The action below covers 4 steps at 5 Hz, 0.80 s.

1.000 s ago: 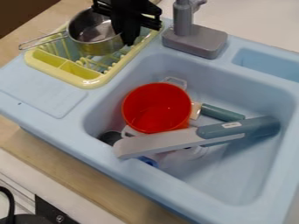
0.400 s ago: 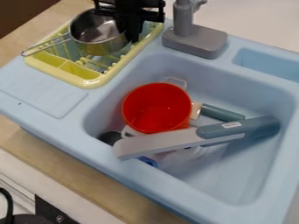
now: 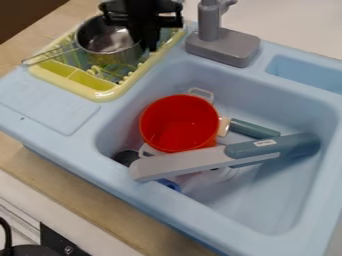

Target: Put the silver pot in the yellow basket

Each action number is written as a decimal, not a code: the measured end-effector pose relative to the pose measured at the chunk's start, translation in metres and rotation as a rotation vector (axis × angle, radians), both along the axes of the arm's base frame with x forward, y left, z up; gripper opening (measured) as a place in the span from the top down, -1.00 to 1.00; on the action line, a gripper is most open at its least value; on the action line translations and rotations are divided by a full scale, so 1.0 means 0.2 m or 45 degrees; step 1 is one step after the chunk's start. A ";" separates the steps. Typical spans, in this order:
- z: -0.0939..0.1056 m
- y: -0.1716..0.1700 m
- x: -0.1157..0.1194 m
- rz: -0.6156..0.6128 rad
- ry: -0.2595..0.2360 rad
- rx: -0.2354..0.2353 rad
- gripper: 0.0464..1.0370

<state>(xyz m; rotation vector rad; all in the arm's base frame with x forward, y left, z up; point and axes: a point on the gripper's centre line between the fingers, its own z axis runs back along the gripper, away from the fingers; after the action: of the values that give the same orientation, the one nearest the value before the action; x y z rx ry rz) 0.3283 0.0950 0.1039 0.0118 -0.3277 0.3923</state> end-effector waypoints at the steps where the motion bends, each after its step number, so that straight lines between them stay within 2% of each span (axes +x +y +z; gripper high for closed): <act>1: -0.02 -0.02 -0.02 -0.018 -0.013 0.030 0.92; 2: -0.04 -0.02 -0.03 0.041 -0.034 -0.020 0.59; 4: -0.04 0.01 -0.04 0.044 -0.031 -0.053 -0.51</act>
<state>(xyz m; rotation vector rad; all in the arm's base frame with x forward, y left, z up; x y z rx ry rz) 0.3198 0.0973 0.0962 -0.0282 -0.3436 0.4338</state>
